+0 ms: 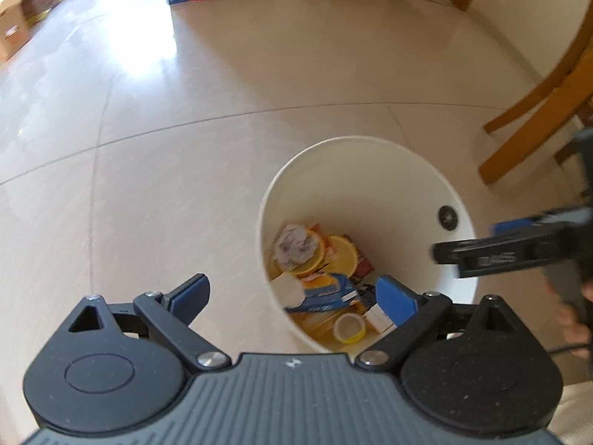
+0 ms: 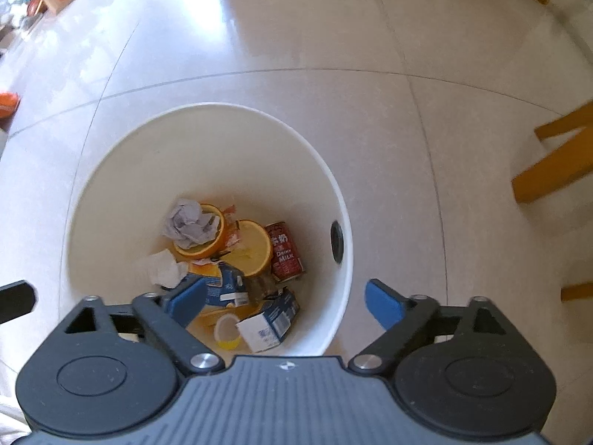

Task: Collect trash

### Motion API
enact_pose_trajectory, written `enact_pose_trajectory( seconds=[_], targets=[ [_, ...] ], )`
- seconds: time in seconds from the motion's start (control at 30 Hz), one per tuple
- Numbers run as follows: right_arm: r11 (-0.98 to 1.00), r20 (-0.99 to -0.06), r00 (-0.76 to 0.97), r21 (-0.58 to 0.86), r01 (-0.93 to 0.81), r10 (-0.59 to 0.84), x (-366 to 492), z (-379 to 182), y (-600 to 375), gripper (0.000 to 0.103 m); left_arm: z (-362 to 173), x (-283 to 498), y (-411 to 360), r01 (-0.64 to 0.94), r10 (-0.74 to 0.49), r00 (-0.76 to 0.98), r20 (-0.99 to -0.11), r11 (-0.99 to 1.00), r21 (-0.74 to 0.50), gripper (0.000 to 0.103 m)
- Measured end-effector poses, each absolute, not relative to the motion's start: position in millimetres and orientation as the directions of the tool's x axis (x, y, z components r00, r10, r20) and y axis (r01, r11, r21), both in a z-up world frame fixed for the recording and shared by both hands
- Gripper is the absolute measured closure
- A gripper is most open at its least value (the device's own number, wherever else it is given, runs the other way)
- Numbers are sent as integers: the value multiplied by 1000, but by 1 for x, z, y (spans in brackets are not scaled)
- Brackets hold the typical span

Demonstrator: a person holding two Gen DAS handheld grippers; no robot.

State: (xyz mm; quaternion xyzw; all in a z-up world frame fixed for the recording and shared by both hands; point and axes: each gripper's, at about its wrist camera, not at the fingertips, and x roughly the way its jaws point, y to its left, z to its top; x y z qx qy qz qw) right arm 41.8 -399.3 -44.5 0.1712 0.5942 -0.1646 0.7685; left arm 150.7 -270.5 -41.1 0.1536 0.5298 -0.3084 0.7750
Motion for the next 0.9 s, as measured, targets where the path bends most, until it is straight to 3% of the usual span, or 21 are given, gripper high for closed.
enact_pose_trajectory(
  seconds=[0.23, 0.6, 0.9],
  targets=[
    [850, -968, 245, 80, 520, -59, 4, -16, -377, 0, -49, 134, -259, 610, -165, 314, -935, 790, 65, 7],
    [841, -968, 246, 92, 533, -51, -35, -3, -332, 0, -49, 109, -243, 540, -143, 256, -956, 841, 19, 6],
    [842, -958, 281, 109, 528, -52, -34, 7, -335, 0, -44, 108, -248, 597, -128, 267, -955, 800, 59, 4]
  ],
)
